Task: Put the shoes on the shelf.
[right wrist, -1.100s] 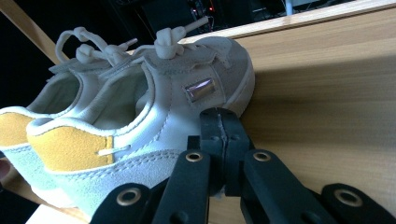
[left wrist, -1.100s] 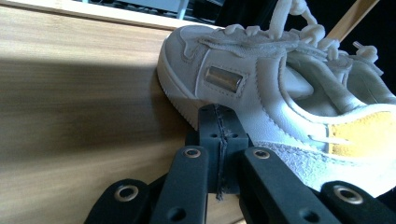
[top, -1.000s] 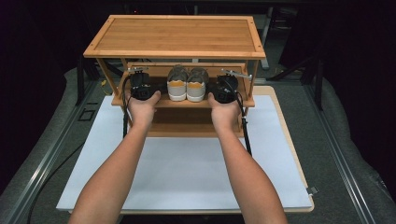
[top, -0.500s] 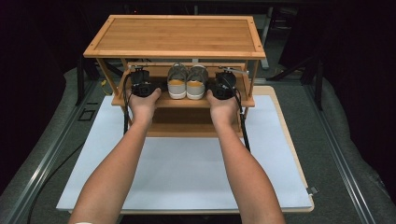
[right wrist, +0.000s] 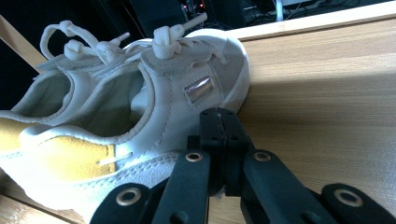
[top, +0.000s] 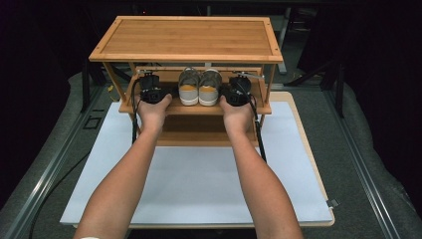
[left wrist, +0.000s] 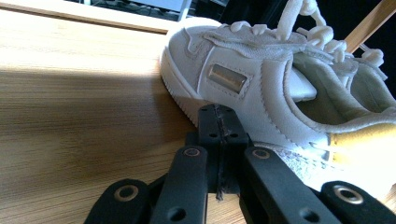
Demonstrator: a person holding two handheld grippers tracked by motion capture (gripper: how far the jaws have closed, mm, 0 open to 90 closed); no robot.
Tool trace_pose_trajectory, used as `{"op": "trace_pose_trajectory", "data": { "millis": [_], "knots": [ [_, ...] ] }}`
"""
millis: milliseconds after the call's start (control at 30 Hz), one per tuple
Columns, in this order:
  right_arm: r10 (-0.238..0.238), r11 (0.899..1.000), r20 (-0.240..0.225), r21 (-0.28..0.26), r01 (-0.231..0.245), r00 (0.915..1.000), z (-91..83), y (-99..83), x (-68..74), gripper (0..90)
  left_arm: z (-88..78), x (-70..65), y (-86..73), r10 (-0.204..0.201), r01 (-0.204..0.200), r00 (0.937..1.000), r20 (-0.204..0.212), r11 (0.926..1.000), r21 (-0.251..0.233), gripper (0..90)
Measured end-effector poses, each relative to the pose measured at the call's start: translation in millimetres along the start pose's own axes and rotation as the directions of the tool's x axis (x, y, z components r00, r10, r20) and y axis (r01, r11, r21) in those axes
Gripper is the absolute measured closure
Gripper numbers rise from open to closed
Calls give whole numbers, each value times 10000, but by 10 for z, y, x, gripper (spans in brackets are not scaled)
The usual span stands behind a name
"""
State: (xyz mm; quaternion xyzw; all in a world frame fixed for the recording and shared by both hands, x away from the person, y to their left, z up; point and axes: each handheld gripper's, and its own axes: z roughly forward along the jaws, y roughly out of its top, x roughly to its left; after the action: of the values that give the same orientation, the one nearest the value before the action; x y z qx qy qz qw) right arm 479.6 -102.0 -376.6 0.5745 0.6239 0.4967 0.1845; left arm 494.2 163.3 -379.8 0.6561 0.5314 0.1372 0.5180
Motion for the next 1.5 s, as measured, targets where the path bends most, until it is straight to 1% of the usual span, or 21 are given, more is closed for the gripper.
{"op": "trace_pose_trajectory", "data": {
  "millis": [200,233,333,467,533,667,700,800,833,900,933,967,1000,1033,1067,1300,1333,1367,1433,1467,1500],
  "knots": [
    [21,10000,69,-60,-20,10000,18,4,1,900,14,1,1,-88,88,10000,-31,9999,-59,897],
    [143,9995,124,-292,-140,9998,37,-1,4,900,15,2,2,-85,85,10000,-31,9999,-66,897],
    [89,9998,238,-175,-85,9997,30,8,7,900,13,12,-1,-115,115,9999,63,9999,-70,897],
    [126,9999,253,-102,-123,9996,25,7,6,900,12,-9,-6,-8,7,10000,-92,10000,-91,897],
    [117,9999,101,-24,-117,9999,17,9,3,900,11,-12,-6,-37,36,10000,-87,9999,-101,897],
    [55,10000,165,-57,-54,9998,10,3,7,891,7,-13,-17,-103,101,9999,-122,9998,-190,895],
    [-13,9998,348,-176,19,9994,15,-3,16,885,3,-14,-20,-81,78,9999,-129,9998,-208,895],
    [-210,9990,535,-375,230,9983,-5,-21,39,876,-19,-8,-17,-42,43,10000,39,9999,-141,894],
    [-219,9994,241,-253,225,9995,-24,-19,25,873,-29,-8,-16,-119,120,9999,89,9998,-184,894],
    [-58,9987,374,-506,77,9993,-49,-22,24,872,-71,-20,-9,-176,184,9996,233,9993,-326,892],
    [-124,9989,210,-457,134,9997,-67,-19,16,872,-91,-26,-8,-116,124,9996,241,9994,-335,891],
    [-149,9985,405,-523,170,9991,-78,-20,21,872,-112,-38,-13,-143,154,9996,231,9988,-464,890],
    [-135,9988,470,-467,156,9988,-110,-19,24,873,-150,-20,-19,254,-246,9993,287,9994,-255,890],
    [-74,9973,335,-730,98,9994,-118,-24,17,873,-158,-33,-29,157,-149,9995,280,9995,-289,890],
    [-86,9983,473,-564,113,9988,-150,-22,12,873,-171,-40,-41,161,-154,9994,296,9996,-240,891],
    [-211,9963,291,-829,235,9994,-354,-57,-7,872,-320,-94,-61,267,-247,9986,450,9987,-449,888],
    [-162,9942,204,-1059,183,9997,-364,-62,-3,871,-347,-102,-61,304,-283,9983,492,9987,-431,887],
    [-186,9957,260,-904,209,9995,-404,-60,4,870,-378,-112,-66,419,-401,9976,546,9986,-351,884],
    [-184,9944,-142,-1043,168,9997,-458,-71,19,868,-425,-134,-79,570,-551,9971,504,9977,-386,884],
    [-235,9940,-19,-1073,231,9997,-477,-77,33,868,-455,-143,-85,736,-721,9962,469,9969,-328,885],
    [-418,9952,-271,-896,392,9988,-519,-79,38,868,-471,-150,-92,793,-777,9958,461,9964,-353,886]
  ]
}}
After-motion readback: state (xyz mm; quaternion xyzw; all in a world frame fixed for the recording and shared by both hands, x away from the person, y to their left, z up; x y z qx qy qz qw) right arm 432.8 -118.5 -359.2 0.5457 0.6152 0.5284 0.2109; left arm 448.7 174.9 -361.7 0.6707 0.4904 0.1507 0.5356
